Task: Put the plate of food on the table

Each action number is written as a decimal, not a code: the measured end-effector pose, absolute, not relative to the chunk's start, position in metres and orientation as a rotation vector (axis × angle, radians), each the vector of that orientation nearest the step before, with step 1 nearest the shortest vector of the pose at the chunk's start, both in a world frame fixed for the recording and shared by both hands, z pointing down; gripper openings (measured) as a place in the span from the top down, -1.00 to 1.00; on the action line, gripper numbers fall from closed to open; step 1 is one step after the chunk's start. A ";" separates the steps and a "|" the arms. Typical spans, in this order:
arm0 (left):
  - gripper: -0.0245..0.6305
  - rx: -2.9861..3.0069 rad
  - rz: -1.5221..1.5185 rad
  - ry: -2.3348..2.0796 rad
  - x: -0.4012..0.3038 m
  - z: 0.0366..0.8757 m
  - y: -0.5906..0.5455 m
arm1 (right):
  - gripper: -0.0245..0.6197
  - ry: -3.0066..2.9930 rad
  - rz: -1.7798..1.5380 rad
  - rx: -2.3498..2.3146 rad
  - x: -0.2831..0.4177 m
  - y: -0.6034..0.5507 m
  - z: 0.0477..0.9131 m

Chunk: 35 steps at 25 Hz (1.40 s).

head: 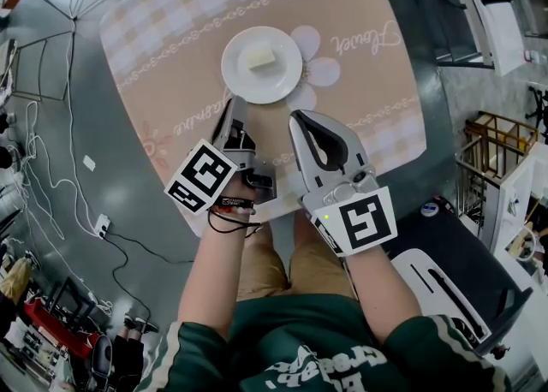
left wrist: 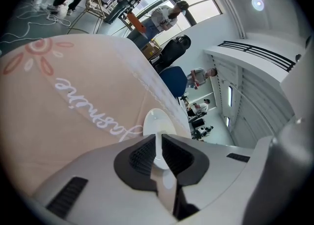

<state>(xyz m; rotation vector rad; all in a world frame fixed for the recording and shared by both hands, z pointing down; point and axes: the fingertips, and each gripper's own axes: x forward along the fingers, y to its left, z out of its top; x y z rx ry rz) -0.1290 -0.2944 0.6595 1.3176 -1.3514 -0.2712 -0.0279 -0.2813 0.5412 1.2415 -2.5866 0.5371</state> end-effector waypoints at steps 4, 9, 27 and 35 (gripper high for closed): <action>0.90 1.358 -0.283 -1.334 -0.124 0.650 -0.293 | 0.88 -2.587 0.535 1.252 -0.024 -0.276 0.537; 0.90 1.382 -0.288 -1.313 -0.117 0.647 -0.288 | 0.88 -2.587 0.534 1.254 -0.021 -0.268 0.537; 0.90 1.631 -0.238 -1.312 -0.097 0.570 -0.277 | 0.88 -2.652 0.437 1.273 -0.006 -0.254 0.479; 0.90 1.746 -0.205 -1.316 -0.086 0.507 -0.266 | 0.88 -2.653 0.367 1.299 0.004 -0.252 0.429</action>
